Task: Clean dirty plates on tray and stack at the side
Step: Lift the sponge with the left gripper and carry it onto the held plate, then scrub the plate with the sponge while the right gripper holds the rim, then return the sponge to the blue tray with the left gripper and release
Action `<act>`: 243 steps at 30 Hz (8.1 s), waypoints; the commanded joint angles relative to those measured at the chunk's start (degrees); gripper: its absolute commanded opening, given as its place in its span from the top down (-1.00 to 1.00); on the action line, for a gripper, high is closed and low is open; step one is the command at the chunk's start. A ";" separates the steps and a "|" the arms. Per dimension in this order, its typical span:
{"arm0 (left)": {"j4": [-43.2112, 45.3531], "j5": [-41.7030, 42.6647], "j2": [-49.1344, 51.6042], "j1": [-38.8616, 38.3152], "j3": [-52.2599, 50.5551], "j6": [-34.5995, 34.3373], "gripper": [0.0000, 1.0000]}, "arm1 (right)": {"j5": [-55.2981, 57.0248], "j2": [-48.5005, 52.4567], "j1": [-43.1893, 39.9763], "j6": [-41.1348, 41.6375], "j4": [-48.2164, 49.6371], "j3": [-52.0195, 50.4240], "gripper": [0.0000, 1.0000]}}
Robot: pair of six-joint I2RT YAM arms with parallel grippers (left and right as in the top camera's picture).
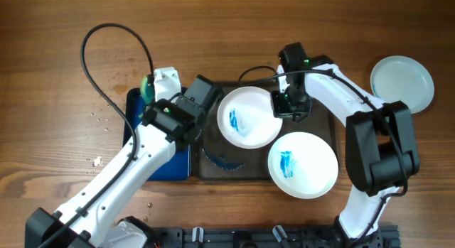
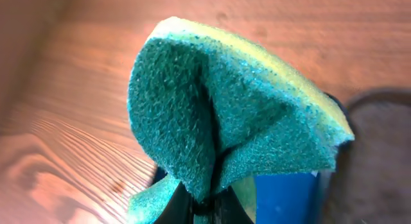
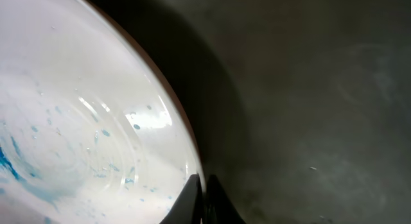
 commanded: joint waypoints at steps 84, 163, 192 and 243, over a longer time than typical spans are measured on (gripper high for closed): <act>34.88 77.50 32.94 0.09 -0.13 -6.49 0.92 | 3.65 -0.66 6.88 9.81 0.57 -0.74 0.91; 23.82 29.27 32.94 0.79 -0.13 -13.31 0.92 | 3.67 -0.66 6.88 8.31 -0.94 -0.74 0.91; 1.38 35.30 22.67 1.07 8.83 -10.25 0.92 | 3.65 -0.66 6.88 8.37 -0.20 -0.72 0.91; 0.00 32.02 18.23 16.94 -4.00 -4.26 -1.00 | 7.91 -4.26 6.88 9.97 5.75 -0.70 0.38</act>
